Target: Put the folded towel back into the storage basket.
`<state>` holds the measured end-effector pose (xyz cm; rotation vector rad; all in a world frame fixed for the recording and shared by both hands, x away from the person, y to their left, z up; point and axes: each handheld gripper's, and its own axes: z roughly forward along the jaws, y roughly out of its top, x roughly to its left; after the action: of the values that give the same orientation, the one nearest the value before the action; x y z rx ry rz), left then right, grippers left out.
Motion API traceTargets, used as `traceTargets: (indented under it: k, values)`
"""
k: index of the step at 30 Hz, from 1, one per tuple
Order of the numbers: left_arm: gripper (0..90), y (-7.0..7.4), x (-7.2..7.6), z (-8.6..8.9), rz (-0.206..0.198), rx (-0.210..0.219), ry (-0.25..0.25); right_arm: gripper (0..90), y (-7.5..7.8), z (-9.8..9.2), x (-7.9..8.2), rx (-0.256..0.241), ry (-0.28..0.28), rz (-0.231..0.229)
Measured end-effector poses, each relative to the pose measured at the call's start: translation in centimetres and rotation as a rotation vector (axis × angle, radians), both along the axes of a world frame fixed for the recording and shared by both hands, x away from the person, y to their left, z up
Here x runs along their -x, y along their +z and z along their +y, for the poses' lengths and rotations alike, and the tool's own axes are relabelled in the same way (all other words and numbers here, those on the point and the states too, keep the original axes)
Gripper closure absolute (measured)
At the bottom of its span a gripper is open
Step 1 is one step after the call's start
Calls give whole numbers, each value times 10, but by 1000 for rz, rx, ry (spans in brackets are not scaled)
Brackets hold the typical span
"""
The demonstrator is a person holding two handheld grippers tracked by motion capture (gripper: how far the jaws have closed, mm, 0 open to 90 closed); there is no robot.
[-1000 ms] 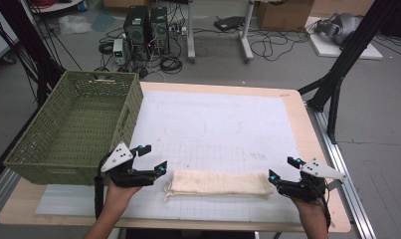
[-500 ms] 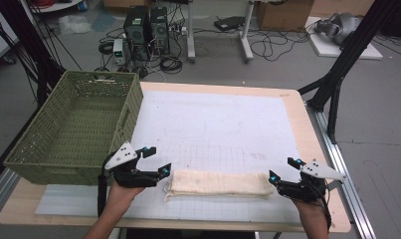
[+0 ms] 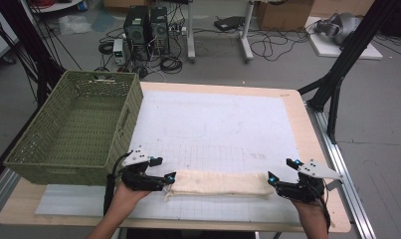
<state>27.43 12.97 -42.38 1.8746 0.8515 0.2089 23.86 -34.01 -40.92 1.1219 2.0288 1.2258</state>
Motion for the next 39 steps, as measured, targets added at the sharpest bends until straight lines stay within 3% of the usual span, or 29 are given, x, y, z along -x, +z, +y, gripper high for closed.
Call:
traceTargets:
  k: [5, 12, 16, 23, 28, 34, 39]
  values:
    - [275, -10, 0, -7, 51, -26, -1, 172, -1, 0, -1, 9, 5, -1]
    - [275, -15, 0, -14, 60, -31, -26, 171, -3, 1, -2, 17, 6, 9]
    - [276, -18, 0, -17, 68, -48, -16, 172, -4, 2, -2, 22, 9, 12]
    - [382, -22, 2, -23, 91, -94, -54, 172, -5, 2, -3, 24, 13, 19]
    - [504, -24, 4, -27, 87, -147, -100, 172, -6, 1, -3, 22, 15, 19]
    - [586, -24, 5, -28, 79, -167, -90, 172, -6, 2, -3, 24, 16, 24]
    - [620, -23, 7, -31, 39, -216, -110, 172, -7, 2, -3, 25, 16, 27]
